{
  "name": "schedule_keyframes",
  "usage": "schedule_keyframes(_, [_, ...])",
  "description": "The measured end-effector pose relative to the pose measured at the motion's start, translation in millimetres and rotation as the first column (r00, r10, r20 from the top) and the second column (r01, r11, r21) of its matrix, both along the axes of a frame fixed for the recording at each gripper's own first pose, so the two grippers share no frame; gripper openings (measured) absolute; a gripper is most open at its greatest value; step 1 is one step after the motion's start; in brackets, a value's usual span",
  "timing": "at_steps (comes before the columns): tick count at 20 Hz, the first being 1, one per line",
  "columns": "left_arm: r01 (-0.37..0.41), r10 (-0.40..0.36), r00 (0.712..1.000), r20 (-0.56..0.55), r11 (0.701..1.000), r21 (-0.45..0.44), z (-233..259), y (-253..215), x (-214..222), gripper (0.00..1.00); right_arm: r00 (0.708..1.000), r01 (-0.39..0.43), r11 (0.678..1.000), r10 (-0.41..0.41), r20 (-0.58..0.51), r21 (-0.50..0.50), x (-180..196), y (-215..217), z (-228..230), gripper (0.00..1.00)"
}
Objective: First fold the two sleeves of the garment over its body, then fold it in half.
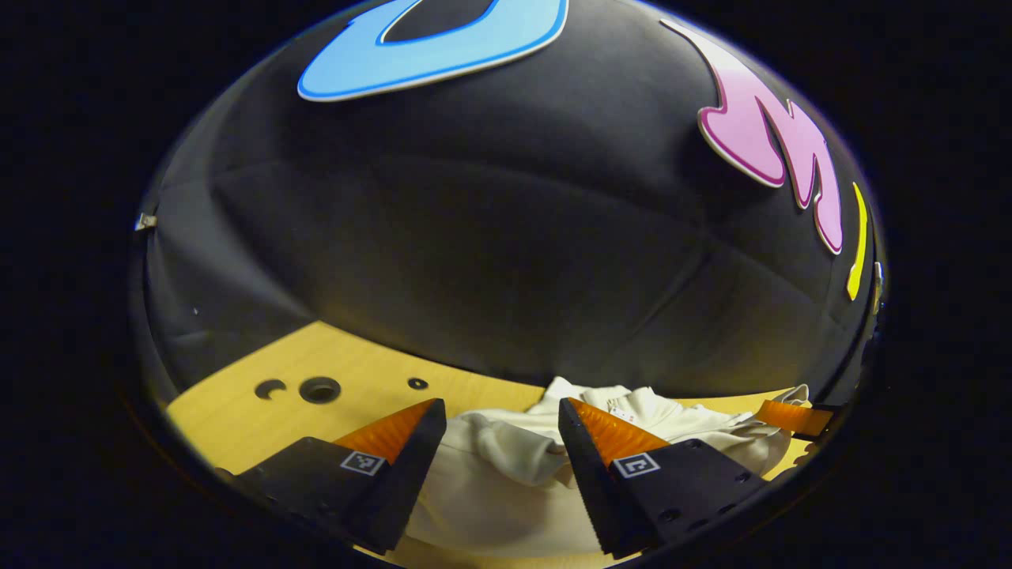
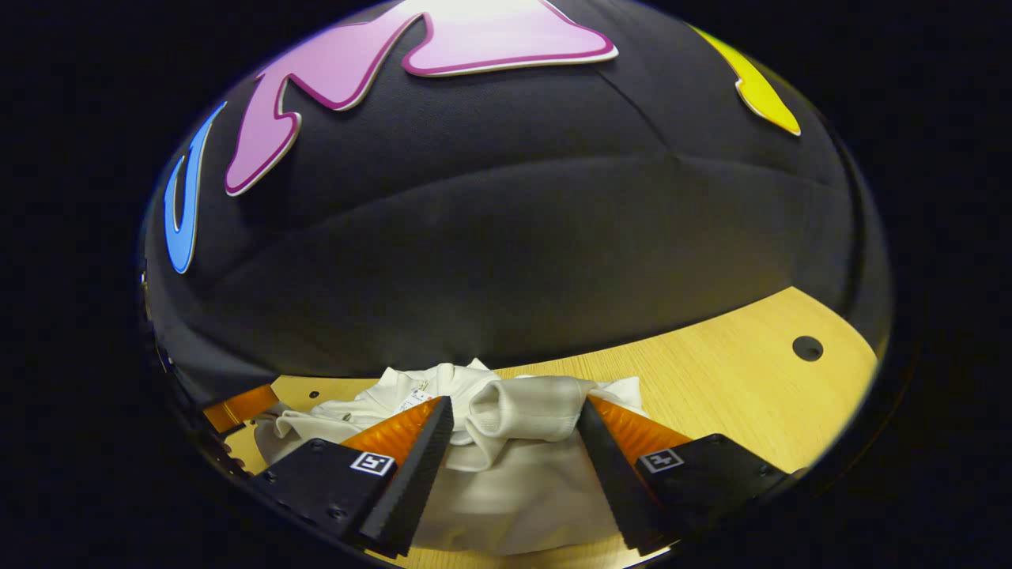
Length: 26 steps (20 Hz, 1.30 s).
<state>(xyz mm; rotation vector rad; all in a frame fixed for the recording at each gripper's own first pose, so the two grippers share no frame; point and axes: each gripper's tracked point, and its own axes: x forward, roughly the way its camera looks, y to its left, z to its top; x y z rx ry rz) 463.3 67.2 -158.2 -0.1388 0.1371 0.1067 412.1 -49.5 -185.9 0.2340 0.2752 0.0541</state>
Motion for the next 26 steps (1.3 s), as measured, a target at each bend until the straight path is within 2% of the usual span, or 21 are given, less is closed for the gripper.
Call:
schedule_keyframes(1, [-0.001, 0.001, 1.000, 0.012, 1.000, 0.006, 7.7, 1.0, -3.0, 0.91, 1.000, 0.003, 1.000, -0.003, 0.008, -0.017, -2.3, -2.6, 4.9, 0.97])
schedule_keyframes(2, [0.005, -0.006, 1.000, 0.016, 1.000, 0.011, 14.7, -0.5, -8.4, 0.96, 1.000, 0.009, 0.999, -0.009, 0.017, -0.035, -4.9, -6.7, 11.2, 0.86])
schedule_keyframes(3, [0.005, -0.006, 1.000, 0.014, 1.000, 0.020, 21.2, 0.0, -14.5, 0.96, 1.000, 0.016, 0.999, -0.015, 0.024, -0.051, -8.7, -11.3, 17.6, 0.98])
schedule_keyframes(6, [-0.012, 0.013, 1.000, -0.019, 0.997, 0.082, 36.0, 4.0, -40.8, 0.96, 0.996, 0.049, 0.995, -0.042, 0.080, -0.088, -25.7, -25.0, 45.3, 0.99])
schedule_keyframes(8, [-0.015, 0.015, 1.000, 0.004, 0.993, 0.119, 54.9, 0.5, -58.8, 0.96, 0.994, 0.057, 0.991, -0.045, 0.099, -0.120, -42.9, -32.8, 60.6, 0.98])
schedule_keyframes(13, [0.031, -0.037, 0.998, 0.048, 0.993, 0.115, 98.6, -25.4, -119.6, 0.96, 0.989, 0.087, 0.986, -0.069, 0.134, -0.139, -100.2, -49.1, 100.9, 0.98])
schedule_keyframes(17, [0.063, -0.071, 0.994, 0.087, 0.994, 0.094, 134.5, -43.7, -188.6, 0.96, 0.984, 0.097, 0.979, -0.067, 0.167, -0.182, -168.7, -55.2, 136.7, 0.98])
schedule_keyframes(20, [0.055, -0.068, 0.991, 0.115, 0.992, 0.110, 158.8, -46.3, -252.1, 0.96, 0.978, 0.105, 0.979, -0.071, 0.196, -0.172, -229.8, -57.5, 165.0, 0.98])
schedule_keyframes(22, [0.049, -0.062, 0.992, 0.107, 0.992, 0.118, 163.0, -46.8, -297.3, 0.96, 0.971, 0.099, 0.985, -0.064, 0.229, -0.143, -273.3, -54.0, 182.0, 0.98])
schedule_keyframes(26, [0.033, -0.044, 0.995, 0.086, 0.992, 0.125, 158.1, -45.8, -388.5, 0.96, 0.962, 0.092, 0.981, -0.042, 0.269, -0.174, -357.4, -49.9, 203.8, 0.98])
